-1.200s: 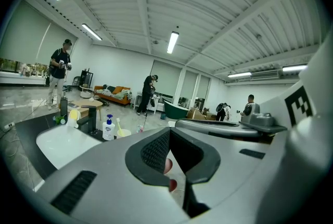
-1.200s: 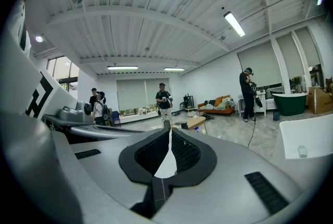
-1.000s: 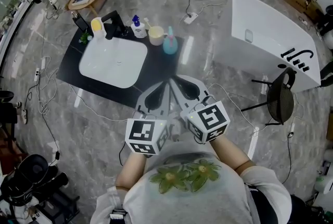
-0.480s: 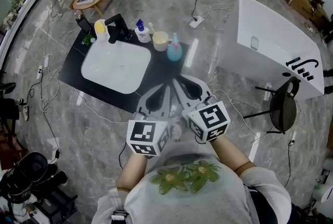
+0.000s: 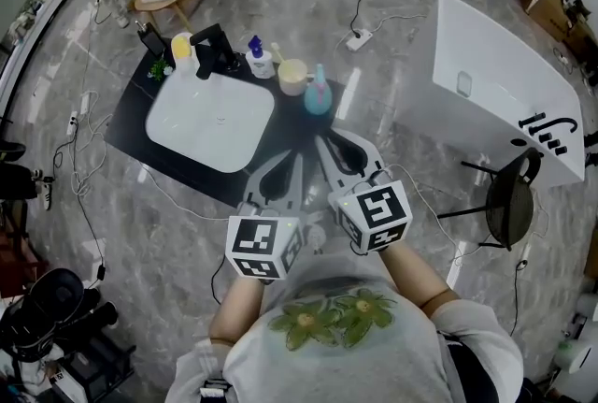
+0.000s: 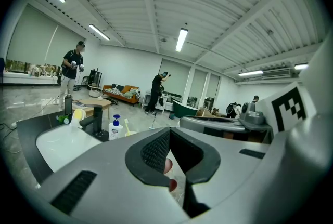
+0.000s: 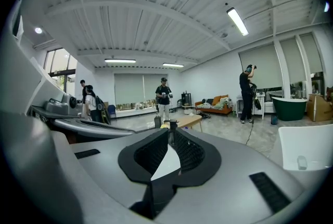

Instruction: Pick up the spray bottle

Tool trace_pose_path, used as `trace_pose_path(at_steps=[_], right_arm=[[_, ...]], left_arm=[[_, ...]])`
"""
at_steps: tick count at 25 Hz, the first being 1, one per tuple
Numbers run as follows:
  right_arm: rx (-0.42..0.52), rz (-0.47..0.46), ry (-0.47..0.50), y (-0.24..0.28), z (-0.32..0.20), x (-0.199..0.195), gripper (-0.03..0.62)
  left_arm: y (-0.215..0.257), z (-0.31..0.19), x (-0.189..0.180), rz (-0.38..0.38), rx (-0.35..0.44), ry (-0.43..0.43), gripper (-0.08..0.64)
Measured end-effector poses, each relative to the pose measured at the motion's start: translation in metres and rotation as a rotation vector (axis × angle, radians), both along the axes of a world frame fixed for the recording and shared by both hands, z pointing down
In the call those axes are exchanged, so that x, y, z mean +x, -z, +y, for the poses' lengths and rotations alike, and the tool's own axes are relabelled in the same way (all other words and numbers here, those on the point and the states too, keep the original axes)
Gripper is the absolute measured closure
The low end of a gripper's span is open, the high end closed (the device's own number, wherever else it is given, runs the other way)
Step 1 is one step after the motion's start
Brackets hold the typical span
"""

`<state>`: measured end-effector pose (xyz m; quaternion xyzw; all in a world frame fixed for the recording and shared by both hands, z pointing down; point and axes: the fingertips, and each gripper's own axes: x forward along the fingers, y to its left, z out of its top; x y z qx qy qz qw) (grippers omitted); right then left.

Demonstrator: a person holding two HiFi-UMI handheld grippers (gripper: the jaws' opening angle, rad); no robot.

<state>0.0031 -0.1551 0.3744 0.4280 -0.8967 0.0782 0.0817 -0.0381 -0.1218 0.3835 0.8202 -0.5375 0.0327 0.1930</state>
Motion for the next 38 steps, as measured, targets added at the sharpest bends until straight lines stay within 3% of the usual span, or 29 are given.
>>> trace_pose_path(at_steps=[38], right_arm=[[-0.056, 0.089, -0.053, -0.046, -0.079, 0.001, 0.565]], left_arm=[[-0.036, -0.046, 0.000, 0.002, -0.088, 0.007, 0.551]])
